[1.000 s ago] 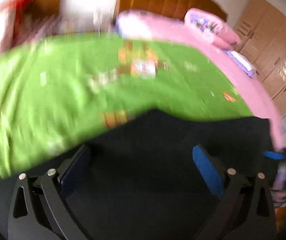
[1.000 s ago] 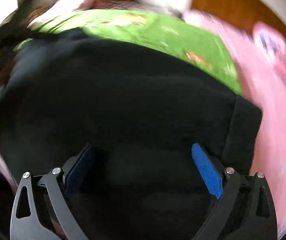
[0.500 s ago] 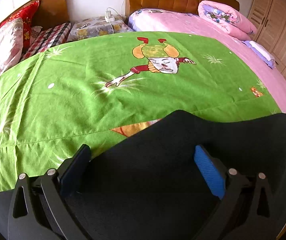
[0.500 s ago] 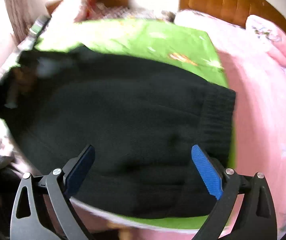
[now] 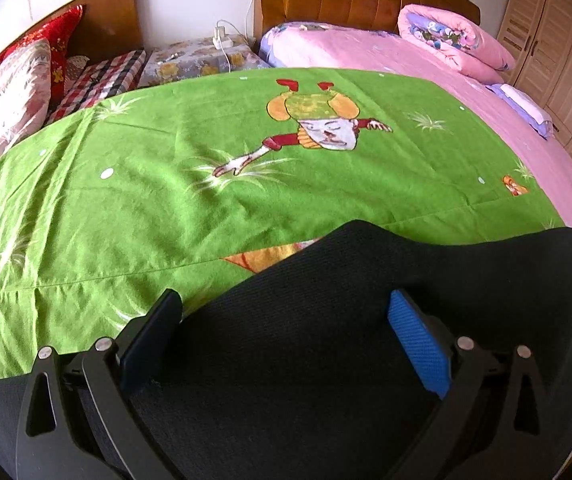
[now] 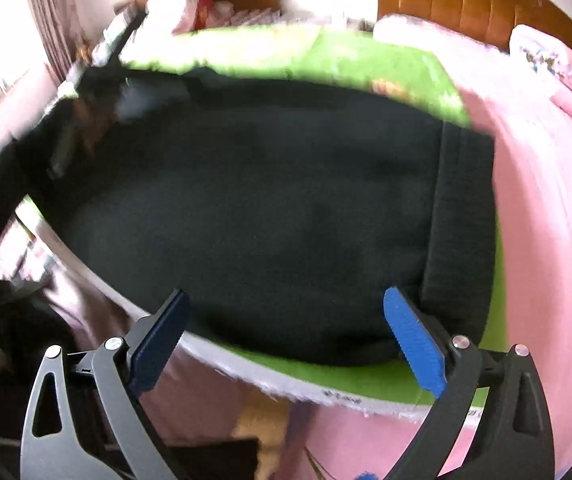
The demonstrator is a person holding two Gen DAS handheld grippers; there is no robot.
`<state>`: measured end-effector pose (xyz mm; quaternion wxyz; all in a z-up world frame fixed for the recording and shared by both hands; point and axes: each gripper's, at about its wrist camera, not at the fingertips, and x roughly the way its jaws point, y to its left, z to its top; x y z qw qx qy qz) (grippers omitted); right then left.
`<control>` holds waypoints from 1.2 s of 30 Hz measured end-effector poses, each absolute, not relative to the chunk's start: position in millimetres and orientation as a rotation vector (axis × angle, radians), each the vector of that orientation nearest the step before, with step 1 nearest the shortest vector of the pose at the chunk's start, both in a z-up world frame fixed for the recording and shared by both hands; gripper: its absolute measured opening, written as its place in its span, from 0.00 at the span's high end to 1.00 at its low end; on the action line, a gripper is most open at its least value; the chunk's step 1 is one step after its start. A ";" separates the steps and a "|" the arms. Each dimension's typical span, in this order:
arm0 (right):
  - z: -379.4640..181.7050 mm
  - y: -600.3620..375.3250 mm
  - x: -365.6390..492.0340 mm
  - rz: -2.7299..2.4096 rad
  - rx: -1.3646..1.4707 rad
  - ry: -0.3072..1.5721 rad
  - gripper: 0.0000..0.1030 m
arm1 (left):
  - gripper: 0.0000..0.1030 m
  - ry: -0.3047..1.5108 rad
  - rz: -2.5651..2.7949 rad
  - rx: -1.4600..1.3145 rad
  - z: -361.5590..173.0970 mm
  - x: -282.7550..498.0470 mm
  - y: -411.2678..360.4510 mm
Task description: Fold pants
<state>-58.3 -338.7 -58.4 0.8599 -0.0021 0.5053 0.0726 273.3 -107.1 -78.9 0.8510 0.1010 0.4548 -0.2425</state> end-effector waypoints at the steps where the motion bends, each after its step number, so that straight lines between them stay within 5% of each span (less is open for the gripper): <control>1: -53.9 -336.0 -59.6 0.133 0.001 1.063 0.09 | 0.01 0.937 -0.506 0.217 -75.5 269.0 -105.4; 7: -0.2 -312.4 -56.8 0.103 0.026 0.870 0.08 | 0.01 0.826 -0.506 0.152 -35.6 211.1 -71.1; 15: 5.7 -255.0 18.9 0.106 0.046 0.794 0.08 | 0.01 0.789 -0.386 0.177 -38.0 133.1 15.8; 27: -67.9 -208.9 102.1 0.083 0.007 1.069 0.05 | 0.01 0.874 -0.272 0.120 -73.6 133.8 96.6; 36: -36.0 -185.6 115.6 0.159 0.033 1.027 0.05 | 0.01 0.855 -0.271 0.150 -76.9 130.8 93.7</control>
